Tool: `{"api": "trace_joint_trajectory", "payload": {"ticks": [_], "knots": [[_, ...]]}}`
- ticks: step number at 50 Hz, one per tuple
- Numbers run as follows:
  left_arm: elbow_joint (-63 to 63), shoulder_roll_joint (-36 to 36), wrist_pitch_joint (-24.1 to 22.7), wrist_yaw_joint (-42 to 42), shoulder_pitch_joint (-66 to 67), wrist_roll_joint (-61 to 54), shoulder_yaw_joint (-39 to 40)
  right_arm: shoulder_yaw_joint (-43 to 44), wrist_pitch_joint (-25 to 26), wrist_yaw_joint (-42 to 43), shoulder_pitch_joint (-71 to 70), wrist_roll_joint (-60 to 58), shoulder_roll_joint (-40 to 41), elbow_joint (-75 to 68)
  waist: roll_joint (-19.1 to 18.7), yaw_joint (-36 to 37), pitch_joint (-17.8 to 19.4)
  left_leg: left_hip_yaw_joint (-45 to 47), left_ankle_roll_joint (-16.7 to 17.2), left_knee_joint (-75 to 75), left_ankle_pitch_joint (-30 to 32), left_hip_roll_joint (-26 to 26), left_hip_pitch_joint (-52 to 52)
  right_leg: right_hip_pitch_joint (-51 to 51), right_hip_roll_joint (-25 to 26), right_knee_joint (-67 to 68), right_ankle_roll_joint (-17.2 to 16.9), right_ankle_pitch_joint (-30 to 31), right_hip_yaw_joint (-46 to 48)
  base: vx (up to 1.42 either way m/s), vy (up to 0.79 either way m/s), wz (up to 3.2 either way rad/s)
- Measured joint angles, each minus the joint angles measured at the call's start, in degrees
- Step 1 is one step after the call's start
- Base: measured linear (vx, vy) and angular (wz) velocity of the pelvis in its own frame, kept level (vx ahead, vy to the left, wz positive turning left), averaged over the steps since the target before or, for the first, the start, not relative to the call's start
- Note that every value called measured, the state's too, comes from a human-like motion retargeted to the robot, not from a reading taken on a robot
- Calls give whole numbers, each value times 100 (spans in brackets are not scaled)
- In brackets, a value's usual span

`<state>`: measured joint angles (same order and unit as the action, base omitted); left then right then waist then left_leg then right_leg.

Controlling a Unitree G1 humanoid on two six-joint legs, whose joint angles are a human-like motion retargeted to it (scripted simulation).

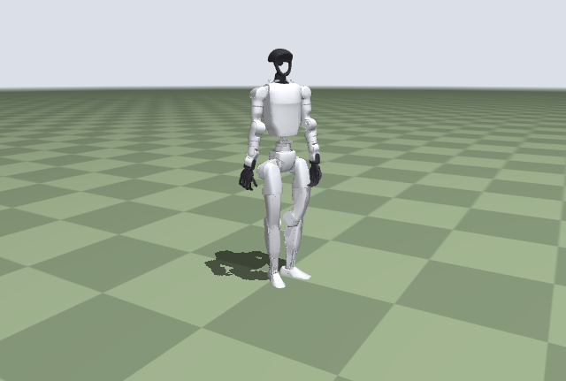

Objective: In place motions

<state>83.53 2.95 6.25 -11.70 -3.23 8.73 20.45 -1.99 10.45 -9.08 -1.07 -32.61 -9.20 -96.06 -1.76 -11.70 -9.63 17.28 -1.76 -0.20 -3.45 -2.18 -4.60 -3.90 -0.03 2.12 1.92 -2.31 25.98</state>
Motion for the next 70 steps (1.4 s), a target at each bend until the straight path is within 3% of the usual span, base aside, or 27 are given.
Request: {"api": "trace_joint_trajectory", "payload": {"ticks": [12,20,23,25,30,33,35,40,46,50,54,60,70], "knots": [[-1435,-58,-473,-452,-392,-19,-578,372,124,359,574,168,-245,-122,-49,-35,21,110,6,0,4,41,-14,-44,15,-12,5,45,-32,-2,0,-7],[-223,214,-222,-337,-81,390,-436,156,-107,49,137,151,112,544,-137,-80,80,286,18,-45,-38,91,135,-72,87,24,46,83,-257,-3,5,-18],[398,297,-159,-229,89,519,-255,0,-210,-235,-22,110,284,980,-195,-598,127,-148,-18,-33,1,10,131,-69,110,-35,148,129,172,0,6,75],[732,337,-74,-153,244,594,-76,-212,-313,-383,-133,64,382,1239,-200,-135,84,385,28,-67,-73,125,201,-97,118,55,45,93,-398,1,6,-143],[1133,390,77,-244,670,758,33,-480,-549,-666,-301,-70,522,1766,-219,-148,50,404,34,-79,-93,121,223,-121,135,55,61,103,-455,0,1,-8],[1130,392,28,-256,884,774,71,-520,-672,-824,-347,-188,519,1930,-256,-904,-64,-397,170,-188,-213,28,386,-121,-88,51,-14,6,291,0,1,191],[1085,360,-52,-184,992,652,189,-573,-722,-896,-364,-245,502,1939,-249,-1032,-80,-525,175,-195,-207,6,380,-115,-130,65,-29,-22,403,2,0,65],[1056,256,-82,-44,972,287,375,-559,-629,-810,-369,-274,386,1547,-198,-639,-25,-231,34,-150,-157,-41,315,-84,-14,65,10,-5,112,4,-1,-44],[969,301,22,-60,718,732,-175,-369,-266,-529,-356,-278,226,670,-136,-223,21,39,-42,-131,-106,-53,264,-43,53,50,34,22,-105,4,-2,-40],[736,373,-7,-72,600,1330,-639,-311,-144,-399,-227,-306,157,366,-86,1122,-61,1332,104,-134,-201,277,296,-39,153,187,-170,-119,-1391,2,-1,-265],[557,371,-21,-115,538,1752,-1007,-48,-230,-272,-10,-94,127,365,-129,1370,-91,1518,123,-110,-213,378,282,191,231,-19,-219,-145,-1576,1,0,-54],[536,361,-18,-76,545,1945,-1221,207,-217,-185,31,393,159,414,-130,948,-83,1162,76,-124,-192,245,280,33,173,46,-135,-45,-1208,0,1,51],[770,355,-20,-145,554,1551,-876,-187,-251,-413,-183,-370,220,735,-210,-608,15,-255,5,-16,-46,28,126,-89,-18,47,22,99,187,0,2,122]]}}
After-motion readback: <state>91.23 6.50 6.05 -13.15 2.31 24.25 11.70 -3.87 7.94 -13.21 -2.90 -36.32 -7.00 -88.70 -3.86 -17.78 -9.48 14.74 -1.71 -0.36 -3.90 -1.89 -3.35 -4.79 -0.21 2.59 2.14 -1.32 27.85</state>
